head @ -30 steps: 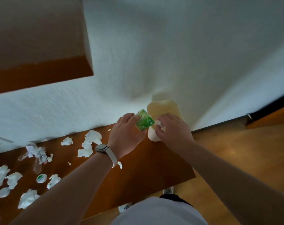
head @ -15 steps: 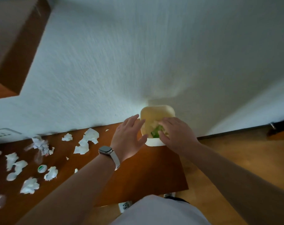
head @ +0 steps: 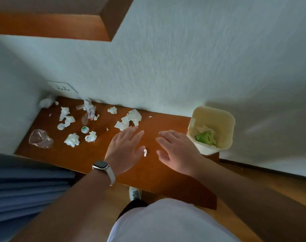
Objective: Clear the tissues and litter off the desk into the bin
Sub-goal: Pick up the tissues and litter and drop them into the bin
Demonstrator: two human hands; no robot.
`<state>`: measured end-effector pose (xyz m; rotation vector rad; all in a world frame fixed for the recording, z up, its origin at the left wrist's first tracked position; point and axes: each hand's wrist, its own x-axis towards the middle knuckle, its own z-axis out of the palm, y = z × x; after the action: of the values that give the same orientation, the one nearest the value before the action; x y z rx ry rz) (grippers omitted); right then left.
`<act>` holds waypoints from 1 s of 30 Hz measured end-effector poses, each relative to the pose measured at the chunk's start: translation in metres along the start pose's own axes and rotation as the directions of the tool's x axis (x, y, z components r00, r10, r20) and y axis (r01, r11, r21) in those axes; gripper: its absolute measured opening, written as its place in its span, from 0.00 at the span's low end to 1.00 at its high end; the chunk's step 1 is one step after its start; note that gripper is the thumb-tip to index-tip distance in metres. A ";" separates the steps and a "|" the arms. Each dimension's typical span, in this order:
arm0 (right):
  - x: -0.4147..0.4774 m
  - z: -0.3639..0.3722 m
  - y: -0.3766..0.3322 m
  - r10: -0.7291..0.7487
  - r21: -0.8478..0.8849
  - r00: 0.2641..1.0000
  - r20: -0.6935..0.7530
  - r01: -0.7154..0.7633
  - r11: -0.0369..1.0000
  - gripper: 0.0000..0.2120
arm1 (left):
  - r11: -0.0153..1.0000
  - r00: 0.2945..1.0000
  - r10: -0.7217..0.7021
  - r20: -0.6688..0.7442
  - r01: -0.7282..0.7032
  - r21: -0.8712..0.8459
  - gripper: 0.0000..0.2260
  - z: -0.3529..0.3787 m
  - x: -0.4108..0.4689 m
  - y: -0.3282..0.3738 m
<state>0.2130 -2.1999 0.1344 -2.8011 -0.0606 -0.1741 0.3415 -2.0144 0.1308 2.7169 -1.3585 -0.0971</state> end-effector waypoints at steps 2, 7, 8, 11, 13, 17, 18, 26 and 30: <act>0.011 0.013 -0.009 -0.016 -0.010 0.998 0.053 0.017 1.000 0.18 | 0.999 0.998 -0.048 0.035 0.047 0.022 0.23 0.006 -0.014 -0.022; 0.029 0.052 -0.025 0.006 -0.034 0.990 0.139 -0.001 0.999 0.17 | 0.992 0.987 -0.123 0.106 0.124 0.000 0.23 0.027 -0.033 -0.079; 0.031 0.061 -0.027 0.022 -0.050 0.986 0.163 -0.014 0.999 0.17 | 0.992 0.985 -0.122 0.124 0.123 0.002 0.23 0.032 -0.035 -0.089; 0.038 0.087 -0.034 0.110 -0.100 0.968 0.223 -0.090 0.991 0.18 | 0.995 0.980 -0.100 0.170 0.103 -0.008 0.23 0.046 -0.037 -0.115; 0.040 0.102 -0.037 0.179 -0.124 0.951 0.252 -0.152 0.981 0.18 | 0.997 0.977 -0.073 0.203 0.078 -0.021 0.22 0.056 -0.037 -0.130; 0.043 0.129 -0.042 0.311 -0.183 0.909 0.276 -0.268 0.946 0.20 | 0.997 0.973 -0.014 0.231 0.032 -0.074 0.21 0.072 -0.034 -0.154; 0.044 0.134 -0.044 0.344 -0.197 0.898 0.275 -0.298 0.934 0.20 | 0.996 0.971 0.003 0.238 0.019 -0.088 0.20 0.075 -0.034 -0.159; 0.048 0.156 -0.059 0.487 -0.175 0.844 0.224 -0.457 0.872 0.14 | 0.982 0.982 0.152 0.114 -0.137 -0.129 0.13 0.087 -0.027 -0.178; 0.044 0.160 -0.067 0.584 -0.096 0.783 0.214 -0.578 0.810 0.10 | 0.972 0.972 0.215 0.096 -0.203 -0.120 0.09 0.093 -0.024 -0.182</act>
<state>0.2709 -2.0825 0.0119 -2.6977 0.7537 0.3111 0.4621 -1.8919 0.0171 2.4947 -1.6101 -0.2966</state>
